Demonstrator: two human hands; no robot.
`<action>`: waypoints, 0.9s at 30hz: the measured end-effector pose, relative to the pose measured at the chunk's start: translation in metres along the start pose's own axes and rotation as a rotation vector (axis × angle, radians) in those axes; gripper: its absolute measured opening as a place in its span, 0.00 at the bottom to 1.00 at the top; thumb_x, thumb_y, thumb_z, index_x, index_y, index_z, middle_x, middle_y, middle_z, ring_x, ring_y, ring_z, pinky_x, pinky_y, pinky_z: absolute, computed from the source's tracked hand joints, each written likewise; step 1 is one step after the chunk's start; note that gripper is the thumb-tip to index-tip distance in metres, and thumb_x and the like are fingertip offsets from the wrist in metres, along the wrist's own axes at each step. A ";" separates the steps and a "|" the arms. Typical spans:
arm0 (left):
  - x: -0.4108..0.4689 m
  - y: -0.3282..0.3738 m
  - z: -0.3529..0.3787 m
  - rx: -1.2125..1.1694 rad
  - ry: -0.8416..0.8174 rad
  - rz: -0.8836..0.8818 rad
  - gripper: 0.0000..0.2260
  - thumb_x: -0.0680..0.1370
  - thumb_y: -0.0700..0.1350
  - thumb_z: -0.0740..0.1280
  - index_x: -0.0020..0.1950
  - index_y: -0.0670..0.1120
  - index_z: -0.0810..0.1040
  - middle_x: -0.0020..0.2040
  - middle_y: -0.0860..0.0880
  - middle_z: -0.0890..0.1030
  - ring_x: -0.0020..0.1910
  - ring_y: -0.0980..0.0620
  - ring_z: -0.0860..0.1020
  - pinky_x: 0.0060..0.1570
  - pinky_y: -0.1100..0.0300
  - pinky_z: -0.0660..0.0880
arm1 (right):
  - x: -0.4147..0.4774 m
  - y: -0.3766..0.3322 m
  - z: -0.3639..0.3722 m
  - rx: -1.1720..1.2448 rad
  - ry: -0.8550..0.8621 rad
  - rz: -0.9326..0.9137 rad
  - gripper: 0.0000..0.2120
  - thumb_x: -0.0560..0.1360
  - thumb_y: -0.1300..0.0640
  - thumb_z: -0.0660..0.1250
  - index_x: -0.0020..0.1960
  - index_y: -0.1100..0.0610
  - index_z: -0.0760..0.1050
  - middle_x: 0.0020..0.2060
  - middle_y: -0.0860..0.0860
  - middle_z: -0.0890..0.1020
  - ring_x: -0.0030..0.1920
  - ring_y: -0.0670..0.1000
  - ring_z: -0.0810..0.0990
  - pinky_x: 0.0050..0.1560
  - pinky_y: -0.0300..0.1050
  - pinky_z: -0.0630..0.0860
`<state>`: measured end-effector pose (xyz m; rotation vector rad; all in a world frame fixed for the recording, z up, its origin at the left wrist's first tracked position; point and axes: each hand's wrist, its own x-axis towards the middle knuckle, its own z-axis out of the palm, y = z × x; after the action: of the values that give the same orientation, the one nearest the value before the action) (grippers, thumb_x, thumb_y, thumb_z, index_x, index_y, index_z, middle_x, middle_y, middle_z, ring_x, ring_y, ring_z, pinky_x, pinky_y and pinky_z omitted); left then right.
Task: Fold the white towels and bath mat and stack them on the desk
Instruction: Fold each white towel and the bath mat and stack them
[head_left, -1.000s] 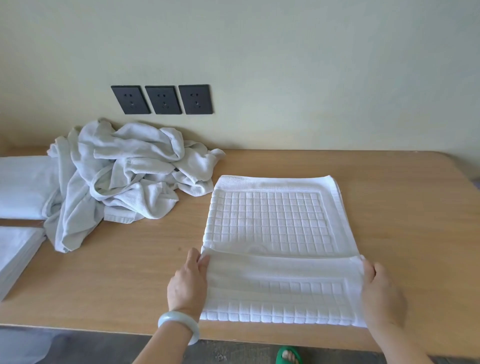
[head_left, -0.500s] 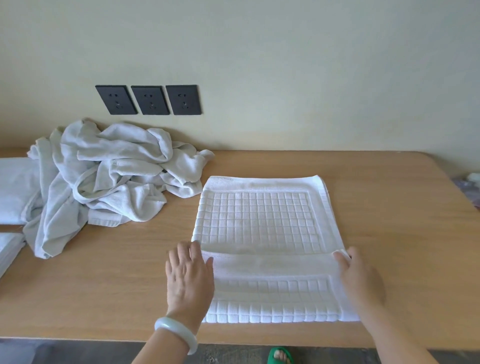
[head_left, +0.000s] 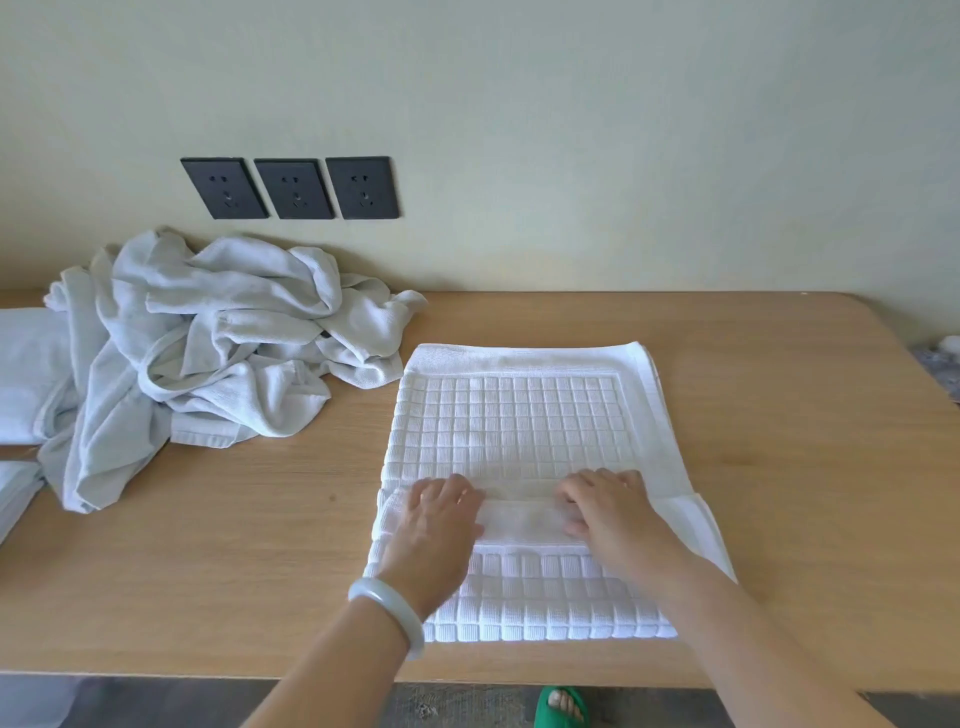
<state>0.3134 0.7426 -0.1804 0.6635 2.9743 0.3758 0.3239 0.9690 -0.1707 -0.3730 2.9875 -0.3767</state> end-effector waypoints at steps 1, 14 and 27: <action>0.003 -0.001 -0.005 0.021 -0.027 -0.005 0.17 0.81 0.51 0.61 0.69 0.51 0.70 0.63 0.53 0.72 0.65 0.51 0.69 0.74 0.54 0.54 | 0.006 0.000 0.001 -0.022 -0.057 0.004 0.10 0.77 0.53 0.64 0.58 0.51 0.72 0.51 0.45 0.72 0.55 0.49 0.71 0.59 0.48 0.61; -0.002 0.007 -0.004 0.173 0.146 -0.163 0.18 0.74 0.48 0.71 0.61 0.43 0.73 0.58 0.45 0.75 0.58 0.45 0.74 0.63 0.47 0.72 | -0.002 -0.024 0.023 -0.095 0.209 0.066 0.19 0.76 0.51 0.65 0.65 0.55 0.71 0.68 0.52 0.70 0.72 0.56 0.66 0.72 0.58 0.59; -0.054 -0.010 0.040 0.121 0.029 -0.310 0.33 0.80 0.68 0.43 0.80 0.50 0.49 0.80 0.42 0.47 0.79 0.45 0.45 0.74 0.48 0.45 | -0.066 0.009 0.057 -0.076 0.108 0.574 0.35 0.77 0.34 0.31 0.78 0.52 0.39 0.78 0.49 0.43 0.78 0.52 0.42 0.76 0.57 0.45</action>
<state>0.3628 0.7192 -0.2205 0.1977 3.0758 0.1853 0.3936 0.9813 -0.2232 0.5089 3.0320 -0.2250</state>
